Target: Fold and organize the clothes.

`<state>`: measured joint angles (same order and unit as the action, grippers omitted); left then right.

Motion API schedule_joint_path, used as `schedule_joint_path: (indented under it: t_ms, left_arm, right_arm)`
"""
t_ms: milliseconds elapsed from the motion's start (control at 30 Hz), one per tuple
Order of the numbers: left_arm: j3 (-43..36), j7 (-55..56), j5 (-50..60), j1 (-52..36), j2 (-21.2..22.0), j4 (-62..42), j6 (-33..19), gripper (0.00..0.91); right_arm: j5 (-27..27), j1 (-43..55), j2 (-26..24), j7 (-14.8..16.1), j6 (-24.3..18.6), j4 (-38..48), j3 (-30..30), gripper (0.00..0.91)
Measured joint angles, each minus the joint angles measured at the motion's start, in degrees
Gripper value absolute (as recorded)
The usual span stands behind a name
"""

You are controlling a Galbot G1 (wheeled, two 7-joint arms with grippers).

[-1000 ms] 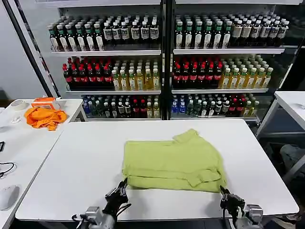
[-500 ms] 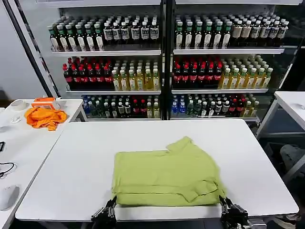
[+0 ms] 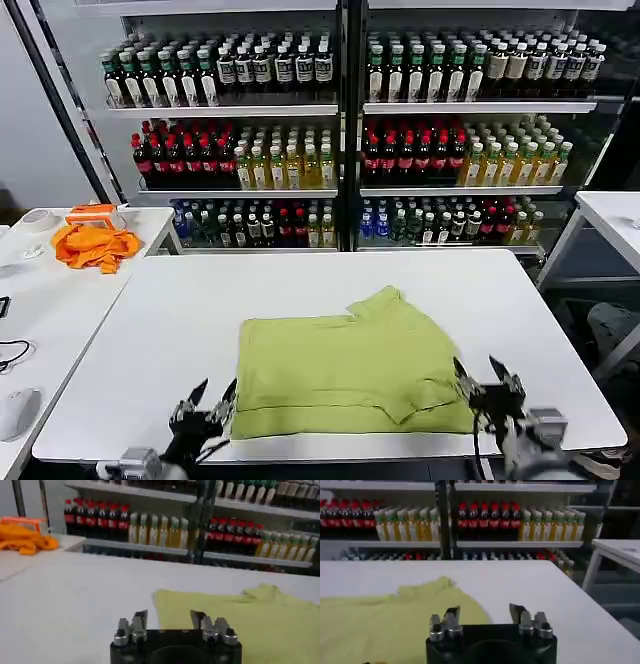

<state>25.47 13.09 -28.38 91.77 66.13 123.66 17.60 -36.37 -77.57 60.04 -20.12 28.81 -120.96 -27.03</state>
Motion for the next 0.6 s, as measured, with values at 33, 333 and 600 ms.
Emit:
schedule_joint_path:
  t_ms: [33, 333, 600]
  left_arm:
    - [-0.52, 0.37, -0.27, -1.96, -0.49, -1.33, 0.28, 0.907]
    - [-7.72, 2.34, -2.08, -18.93, -2.58, -13.02, 3.22, 0.907]
    - [-13.99, 4.16, -2.52, -30.3, -2.08, -21.94, 6.21, 0.907]
  right_arm:
    - [-0.66, 2.74, 0.14, -0.05, 0.33, 1.97, 1.31, 0.907]
    - [-3.22, 21.87, 3.12, -0.18, 2.53, 17.45, 11.3, 0.907]
    - [-3.8, 33.7, 6.49, 0.69, 3.36, 30.21, 17.73, 0.907]
